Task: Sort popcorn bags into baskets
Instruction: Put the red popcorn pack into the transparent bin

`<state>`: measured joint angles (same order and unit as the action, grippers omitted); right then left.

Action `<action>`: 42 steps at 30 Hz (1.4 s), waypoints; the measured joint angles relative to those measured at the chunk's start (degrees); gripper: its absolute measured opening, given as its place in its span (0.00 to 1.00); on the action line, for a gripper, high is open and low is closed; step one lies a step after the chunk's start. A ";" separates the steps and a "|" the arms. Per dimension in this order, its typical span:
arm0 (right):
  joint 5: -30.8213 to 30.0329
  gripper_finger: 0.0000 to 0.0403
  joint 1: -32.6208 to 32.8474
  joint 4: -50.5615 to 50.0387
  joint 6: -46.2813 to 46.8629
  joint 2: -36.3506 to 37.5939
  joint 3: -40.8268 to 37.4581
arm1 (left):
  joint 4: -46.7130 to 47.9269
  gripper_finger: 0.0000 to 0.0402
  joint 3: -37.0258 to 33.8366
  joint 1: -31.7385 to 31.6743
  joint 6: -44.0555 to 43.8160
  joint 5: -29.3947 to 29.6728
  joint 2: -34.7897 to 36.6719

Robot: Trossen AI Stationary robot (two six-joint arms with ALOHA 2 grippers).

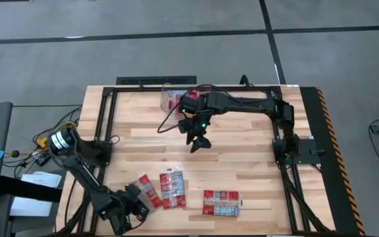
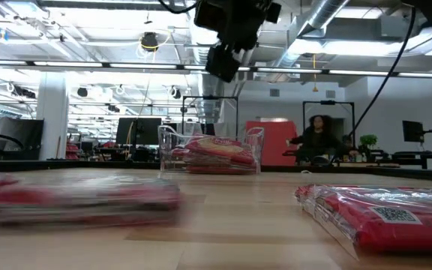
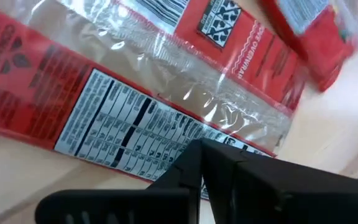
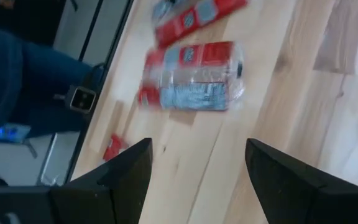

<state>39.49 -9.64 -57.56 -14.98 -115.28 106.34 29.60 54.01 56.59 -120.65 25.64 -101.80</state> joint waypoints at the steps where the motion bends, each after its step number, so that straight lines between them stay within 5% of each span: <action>1: -0.14 0.70 0.26 1.95 1.48 0.02 -0.96 | -0.38 0.00 0.14 -0.44 -0.12 1.33 -0.71; 9: -1.70 0.70 0.86 13.87 10.76 0.04 -5.61 | -2.82 0.00 -2.70 -10.36 7.00 9.54 -1.20; 15: -14.16 0.70 1.64 19.79 13.37 -0.10 -7.12 | -9.88 0.00 -3.56 -20.54 24.18 9.98 -1.34; 21: -18.73 0.70 1.07 24.16 22.37 -3.34 -7.86 | -11.79 0.00 -3.64 -27.65 33.22 9.98 -1.40; 31: -20.10 0.70 -2.25 23.67 33.87 -11.57 -7.87 | -16.56 0.00 -3.75 -32.43 39.40 9.63 -1.55; 42: -25.52 0.70 -2.49 18.71 37.21 -9.83 -9.92 | -17.20 0.00 -3.75 -33.74 39.30 9.26 -1.53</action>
<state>13.97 -12.13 -38.86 22.23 -125.11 96.42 12.40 50.26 22.85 -81.35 34.90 -103.33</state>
